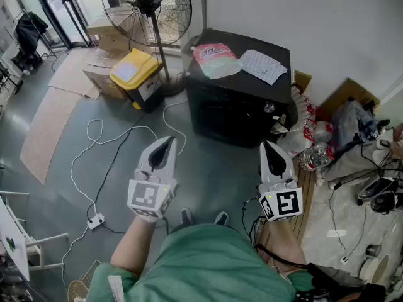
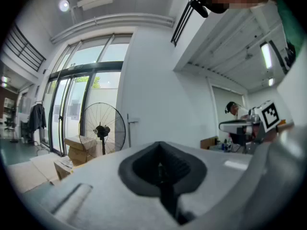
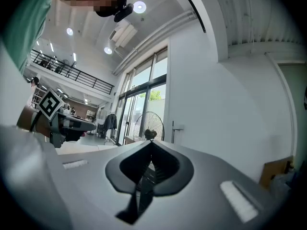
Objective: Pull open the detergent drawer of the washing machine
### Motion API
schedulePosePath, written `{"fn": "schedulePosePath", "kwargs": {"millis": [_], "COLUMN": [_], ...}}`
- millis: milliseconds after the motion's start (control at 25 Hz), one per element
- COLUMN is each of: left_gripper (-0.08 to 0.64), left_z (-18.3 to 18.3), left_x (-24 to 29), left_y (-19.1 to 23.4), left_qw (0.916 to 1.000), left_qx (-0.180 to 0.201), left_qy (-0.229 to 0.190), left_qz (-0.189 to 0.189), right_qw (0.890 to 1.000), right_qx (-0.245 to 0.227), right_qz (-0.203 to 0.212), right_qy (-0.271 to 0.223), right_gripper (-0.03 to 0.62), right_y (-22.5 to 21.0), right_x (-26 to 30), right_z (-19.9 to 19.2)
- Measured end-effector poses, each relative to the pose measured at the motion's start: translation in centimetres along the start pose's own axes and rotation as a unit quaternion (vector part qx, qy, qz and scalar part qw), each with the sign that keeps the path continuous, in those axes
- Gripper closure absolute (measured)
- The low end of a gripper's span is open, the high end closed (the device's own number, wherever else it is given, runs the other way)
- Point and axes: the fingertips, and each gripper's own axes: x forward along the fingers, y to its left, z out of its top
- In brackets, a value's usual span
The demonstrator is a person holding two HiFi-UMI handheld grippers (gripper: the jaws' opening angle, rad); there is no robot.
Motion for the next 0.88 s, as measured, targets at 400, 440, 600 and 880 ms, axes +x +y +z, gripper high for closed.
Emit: {"fn": "schedulePosePath", "kwargs": {"millis": [400,440,600,880], "left_gripper": [0.558,0.558,0.558,0.482], "left_z": [-0.1,-0.2,-0.7,-2.4], "left_x": [0.5,0.7,1.3,2.3], "left_y": [-0.6,-0.7,-2.0,-5.5], "left_qw": [0.9998,0.9997,0.9985,0.9953], "left_qx": [-0.018,-0.022,-0.053,-0.092], "left_qy": [0.007,0.007,0.009,0.026], "left_qz": [0.005,0.006,0.013,0.009], "right_qw": [1.0,1.0,1.0,0.999], "right_qx": [-0.001,0.001,0.01,0.016], "right_qz": [0.01,0.011,0.02,0.033], "right_qy": [0.011,0.012,0.003,0.002], "right_gripper": [0.595,0.595,0.595,0.595], "right_y": [-0.6,-0.9,-2.4,-5.4], "right_x": [-0.7,-0.9,-2.2,-3.6], "right_z": [-0.6,-0.8,-1.0,-2.1]}}
